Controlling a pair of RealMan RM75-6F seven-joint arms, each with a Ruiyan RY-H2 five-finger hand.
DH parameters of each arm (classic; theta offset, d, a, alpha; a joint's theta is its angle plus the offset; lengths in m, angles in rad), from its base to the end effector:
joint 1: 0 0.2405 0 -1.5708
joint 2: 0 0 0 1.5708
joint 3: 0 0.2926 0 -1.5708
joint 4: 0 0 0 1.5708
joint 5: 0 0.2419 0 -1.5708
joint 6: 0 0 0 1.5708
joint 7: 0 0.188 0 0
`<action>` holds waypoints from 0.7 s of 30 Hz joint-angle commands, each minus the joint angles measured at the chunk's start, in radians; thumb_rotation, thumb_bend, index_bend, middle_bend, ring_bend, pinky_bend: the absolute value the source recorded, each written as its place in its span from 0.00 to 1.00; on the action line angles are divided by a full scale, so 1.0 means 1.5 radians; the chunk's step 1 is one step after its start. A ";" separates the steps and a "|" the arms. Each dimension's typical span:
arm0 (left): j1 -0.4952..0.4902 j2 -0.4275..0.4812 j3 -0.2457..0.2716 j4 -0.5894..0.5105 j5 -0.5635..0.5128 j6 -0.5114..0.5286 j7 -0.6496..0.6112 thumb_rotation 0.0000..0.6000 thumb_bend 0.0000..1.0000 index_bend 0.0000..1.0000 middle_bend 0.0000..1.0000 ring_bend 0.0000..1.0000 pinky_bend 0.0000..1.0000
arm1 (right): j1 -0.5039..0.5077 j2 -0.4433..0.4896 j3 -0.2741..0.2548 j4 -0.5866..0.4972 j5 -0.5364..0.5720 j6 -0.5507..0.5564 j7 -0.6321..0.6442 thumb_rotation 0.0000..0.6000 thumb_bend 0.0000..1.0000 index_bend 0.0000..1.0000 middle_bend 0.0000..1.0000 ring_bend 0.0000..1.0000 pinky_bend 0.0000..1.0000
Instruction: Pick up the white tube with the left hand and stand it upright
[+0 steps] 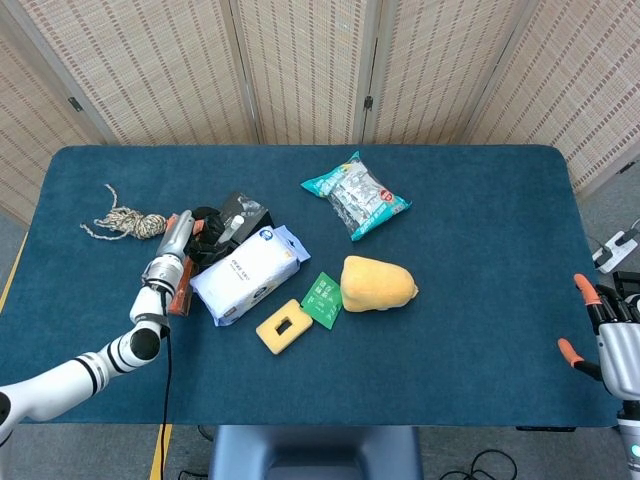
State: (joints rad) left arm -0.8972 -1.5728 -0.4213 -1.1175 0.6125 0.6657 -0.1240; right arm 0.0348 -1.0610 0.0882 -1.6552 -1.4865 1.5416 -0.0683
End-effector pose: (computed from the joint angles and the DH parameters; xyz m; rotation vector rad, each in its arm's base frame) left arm -0.1957 0.5452 -0.0151 -1.1931 -1.6681 -1.1371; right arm -0.3559 -0.2209 0.1797 1.3210 -0.8055 0.8608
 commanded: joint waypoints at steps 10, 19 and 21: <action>0.002 0.002 -0.006 -0.005 0.001 0.004 -0.005 1.00 0.41 0.59 0.29 0.19 0.15 | 0.002 -0.002 0.000 0.004 0.002 -0.004 0.003 1.00 0.18 0.05 0.19 0.14 0.27; 0.041 0.017 -0.050 -0.048 0.026 0.036 -0.087 1.00 0.42 0.60 0.31 0.20 0.15 | 0.003 -0.005 0.001 0.008 0.000 -0.004 0.008 1.00 0.18 0.05 0.20 0.14 0.27; 0.056 0.024 -0.060 -0.061 0.039 0.046 -0.113 1.00 0.42 0.60 0.32 0.21 0.15 | 0.003 -0.006 0.001 0.009 -0.001 -0.004 0.009 1.00 0.18 0.05 0.20 0.14 0.27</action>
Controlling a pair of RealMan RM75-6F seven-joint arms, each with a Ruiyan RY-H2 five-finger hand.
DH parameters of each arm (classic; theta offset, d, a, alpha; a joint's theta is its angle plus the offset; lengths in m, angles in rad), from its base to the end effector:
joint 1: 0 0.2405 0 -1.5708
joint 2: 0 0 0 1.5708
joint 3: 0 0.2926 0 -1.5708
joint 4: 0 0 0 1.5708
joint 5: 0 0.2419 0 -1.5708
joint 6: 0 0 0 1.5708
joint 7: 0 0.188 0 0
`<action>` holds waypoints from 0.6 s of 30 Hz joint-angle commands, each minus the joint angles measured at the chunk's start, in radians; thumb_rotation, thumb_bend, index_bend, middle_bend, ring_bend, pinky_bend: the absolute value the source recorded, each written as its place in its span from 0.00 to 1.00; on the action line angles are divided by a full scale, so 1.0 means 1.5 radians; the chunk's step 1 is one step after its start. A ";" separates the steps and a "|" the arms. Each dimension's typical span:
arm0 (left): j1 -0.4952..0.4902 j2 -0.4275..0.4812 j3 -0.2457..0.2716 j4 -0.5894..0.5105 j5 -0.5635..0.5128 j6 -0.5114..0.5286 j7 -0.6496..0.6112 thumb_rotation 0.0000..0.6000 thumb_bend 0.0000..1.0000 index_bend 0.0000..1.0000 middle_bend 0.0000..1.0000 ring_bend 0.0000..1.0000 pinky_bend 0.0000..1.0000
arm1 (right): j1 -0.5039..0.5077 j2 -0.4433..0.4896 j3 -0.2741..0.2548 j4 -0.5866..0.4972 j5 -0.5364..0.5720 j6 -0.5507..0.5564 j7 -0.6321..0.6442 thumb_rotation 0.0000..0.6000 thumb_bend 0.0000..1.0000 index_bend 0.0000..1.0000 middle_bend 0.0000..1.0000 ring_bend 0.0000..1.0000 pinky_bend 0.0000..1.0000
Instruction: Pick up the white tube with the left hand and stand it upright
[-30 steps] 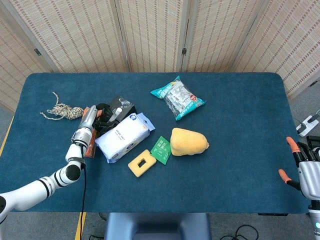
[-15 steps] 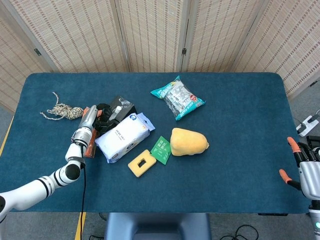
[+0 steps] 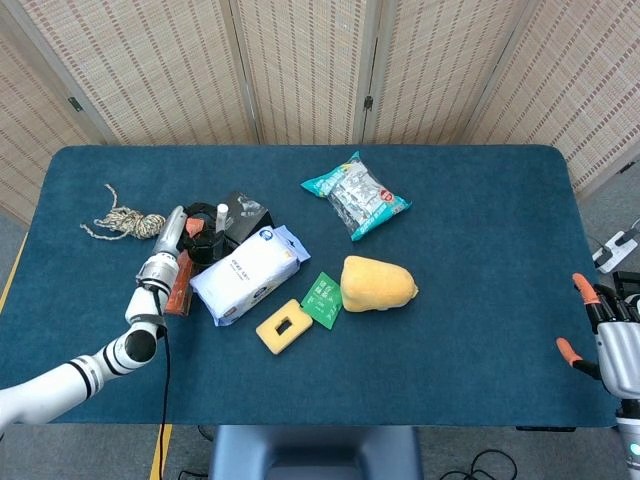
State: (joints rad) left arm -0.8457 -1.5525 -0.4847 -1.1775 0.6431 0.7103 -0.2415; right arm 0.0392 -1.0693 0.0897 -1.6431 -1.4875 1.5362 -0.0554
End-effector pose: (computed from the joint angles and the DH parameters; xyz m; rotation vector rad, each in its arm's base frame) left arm -0.1954 0.5416 0.0036 -1.0463 -1.7467 -1.2846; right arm -0.3571 -0.2229 0.1774 1.3227 -0.8120 0.8697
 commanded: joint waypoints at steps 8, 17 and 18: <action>0.105 0.061 -0.076 -0.093 0.076 0.024 -0.198 1.00 0.43 0.61 0.39 0.28 0.15 | 0.002 -0.004 -0.002 0.003 -0.008 0.002 0.004 1.00 0.18 0.05 0.20 0.14 0.27; 0.179 0.095 -0.121 -0.142 0.147 0.053 -0.356 1.00 0.44 0.61 0.42 0.31 0.16 | 0.005 -0.011 -0.002 0.008 -0.013 0.000 0.007 1.00 0.18 0.05 0.20 0.14 0.27; 0.185 0.098 -0.127 -0.147 0.149 0.053 -0.373 1.00 0.44 0.61 0.42 0.31 0.16 | 0.006 -0.011 -0.002 0.009 -0.013 0.000 0.008 1.00 0.18 0.05 0.20 0.14 0.27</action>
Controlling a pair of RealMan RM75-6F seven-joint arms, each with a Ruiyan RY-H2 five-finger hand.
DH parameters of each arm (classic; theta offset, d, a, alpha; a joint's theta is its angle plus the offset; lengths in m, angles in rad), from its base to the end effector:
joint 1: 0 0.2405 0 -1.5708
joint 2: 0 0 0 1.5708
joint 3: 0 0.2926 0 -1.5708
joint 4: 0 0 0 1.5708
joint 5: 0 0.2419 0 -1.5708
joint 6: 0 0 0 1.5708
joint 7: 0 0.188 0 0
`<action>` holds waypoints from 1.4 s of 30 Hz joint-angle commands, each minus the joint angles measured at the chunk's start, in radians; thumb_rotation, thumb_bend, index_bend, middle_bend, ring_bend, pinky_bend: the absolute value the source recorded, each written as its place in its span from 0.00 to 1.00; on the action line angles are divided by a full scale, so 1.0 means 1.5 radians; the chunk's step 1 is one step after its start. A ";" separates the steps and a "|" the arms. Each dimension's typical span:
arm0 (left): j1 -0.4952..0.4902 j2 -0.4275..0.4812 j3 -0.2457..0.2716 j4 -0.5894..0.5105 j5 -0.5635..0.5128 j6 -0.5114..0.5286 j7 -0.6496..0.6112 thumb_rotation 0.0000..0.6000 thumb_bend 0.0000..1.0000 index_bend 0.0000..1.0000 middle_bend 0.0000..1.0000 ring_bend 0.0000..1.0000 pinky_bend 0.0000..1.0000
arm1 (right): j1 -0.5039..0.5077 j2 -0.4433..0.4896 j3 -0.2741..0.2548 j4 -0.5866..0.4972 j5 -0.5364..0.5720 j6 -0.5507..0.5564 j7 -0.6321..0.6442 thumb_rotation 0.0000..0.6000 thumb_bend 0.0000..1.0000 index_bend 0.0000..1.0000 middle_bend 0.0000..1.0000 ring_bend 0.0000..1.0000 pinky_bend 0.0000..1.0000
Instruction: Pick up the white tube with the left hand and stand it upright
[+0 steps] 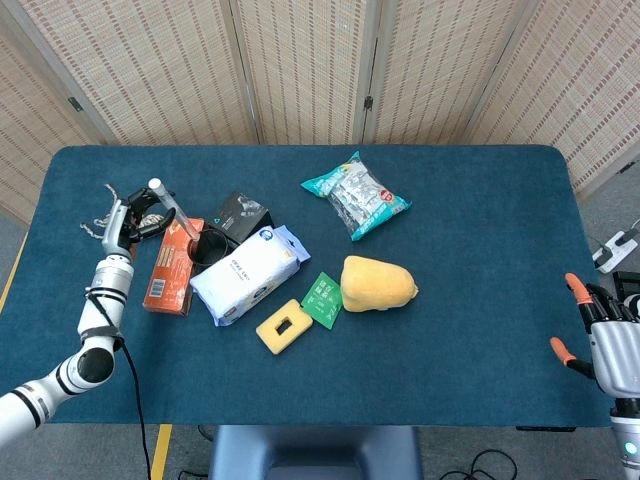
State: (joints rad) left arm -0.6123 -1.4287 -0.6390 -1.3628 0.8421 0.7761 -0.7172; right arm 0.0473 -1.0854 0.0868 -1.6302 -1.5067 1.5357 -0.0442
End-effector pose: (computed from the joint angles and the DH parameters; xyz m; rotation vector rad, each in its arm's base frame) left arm -0.2300 0.5128 0.0851 -0.6155 -1.9114 -1.7183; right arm -0.3542 -0.2254 0.1709 1.3397 -0.8129 0.8941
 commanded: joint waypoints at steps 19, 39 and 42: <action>0.023 0.026 0.051 0.022 0.165 0.090 0.074 1.00 0.44 0.61 0.43 0.30 0.16 | -0.005 -0.003 -0.003 0.007 -0.004 0.010 0.008 1.00 0.18 0.05 0.20 0.14 0.27; 0.032 0.074 -0.069 -0.084 -0.046 -0.096 -0.188 1.00 0.44 0.62 0.44 0.30 0.17 | -0.010 -0.006 -0.004 0.009 0.000 0.011 0.011 1.00 0.18 0.05 0.20 0.14 0.27; 0.027 0.072 -0.058 -0.069 -0.023 -0.091 -0.169 1.00 0.44 0.62 0.44 0.30 0.17 | -0.010 -0.006 -0.004 0.009 0.000 0.011 0.011 1.00 0.18 0.05 0.20 0.15 0.27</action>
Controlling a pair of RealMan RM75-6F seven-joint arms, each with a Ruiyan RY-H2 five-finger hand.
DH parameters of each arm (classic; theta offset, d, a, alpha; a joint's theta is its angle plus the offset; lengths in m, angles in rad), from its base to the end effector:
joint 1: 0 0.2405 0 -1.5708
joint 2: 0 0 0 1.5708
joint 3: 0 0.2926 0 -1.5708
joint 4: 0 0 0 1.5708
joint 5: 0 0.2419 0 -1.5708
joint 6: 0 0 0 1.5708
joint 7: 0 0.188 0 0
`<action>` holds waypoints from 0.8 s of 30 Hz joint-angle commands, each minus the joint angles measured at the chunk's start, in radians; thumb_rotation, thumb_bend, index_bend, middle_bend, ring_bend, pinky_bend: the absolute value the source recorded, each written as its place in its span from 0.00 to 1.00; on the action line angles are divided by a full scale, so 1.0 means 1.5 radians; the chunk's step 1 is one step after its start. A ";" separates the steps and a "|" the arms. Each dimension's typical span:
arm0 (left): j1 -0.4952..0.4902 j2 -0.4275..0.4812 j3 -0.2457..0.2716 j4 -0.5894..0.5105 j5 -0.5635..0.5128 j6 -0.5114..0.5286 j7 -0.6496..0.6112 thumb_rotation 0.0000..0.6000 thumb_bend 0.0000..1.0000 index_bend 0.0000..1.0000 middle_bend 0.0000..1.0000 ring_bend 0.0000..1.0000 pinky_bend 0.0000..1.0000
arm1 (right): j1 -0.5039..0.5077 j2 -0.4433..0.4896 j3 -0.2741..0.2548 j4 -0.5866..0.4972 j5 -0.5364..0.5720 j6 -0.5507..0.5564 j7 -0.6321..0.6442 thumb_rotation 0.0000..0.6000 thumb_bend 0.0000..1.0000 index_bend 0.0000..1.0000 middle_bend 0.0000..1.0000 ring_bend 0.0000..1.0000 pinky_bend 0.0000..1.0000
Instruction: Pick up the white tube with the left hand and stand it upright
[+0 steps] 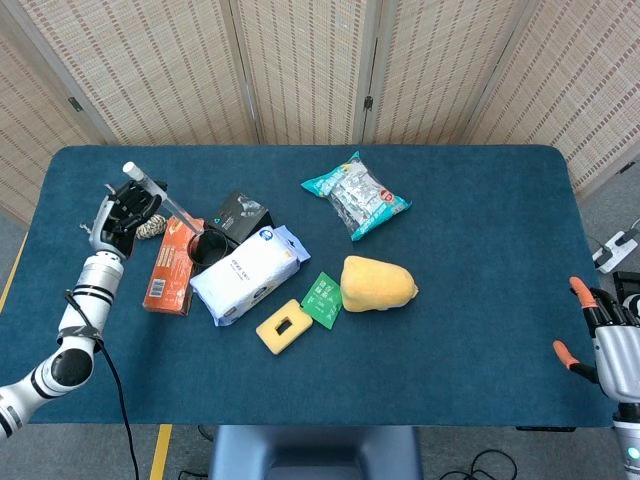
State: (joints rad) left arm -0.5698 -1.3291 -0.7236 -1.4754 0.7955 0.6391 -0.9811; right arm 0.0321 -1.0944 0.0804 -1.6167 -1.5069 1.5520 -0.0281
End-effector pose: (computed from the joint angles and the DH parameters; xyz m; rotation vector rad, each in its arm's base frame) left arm -0.2115 0.5084 0.1106 -0.3738 -2.1952 -1.8609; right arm -0.3593 -0.2184 0.1707 1.3218 -0.8228 0.8964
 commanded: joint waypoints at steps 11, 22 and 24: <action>-0.032 -0.046 0.125 0.108 0.185 0.200 0.274 1.00 0.44 0.62 0.42 0.28 0.16 | 0.000 -0.001 0.000 0.000 0.001 -0.001 -0.001 1.00 0.18 0.05 0.20 0.15 0.27; -0.029 -0.048 0.085 0.044 0.130 0.185 0.167 1.00 0.44 0.63 0.42 0.29 0.16 | -0.001 -0.002 0.000 0.003 0.002 -0.003 0.001 1.00 0.18 0.05 0.20 0.15 0.27; -0.026 -0.036 0.061 0.030 0.093 0.141 0.108 1.00 0.44 0.63 0.43 0.29 0.16 | -0.001 -0.001 0.000 0.003 0.003 -0.003 0.001 1.00 0.18 0.05 0.20 0.15 0.27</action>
State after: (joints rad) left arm -0.6202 -1.4105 -0.5559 -1.3521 1.0337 0.9604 -0.6274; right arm 0.0306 -1.0963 0.0802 -1.6124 -1.5016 1.5472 -0.0263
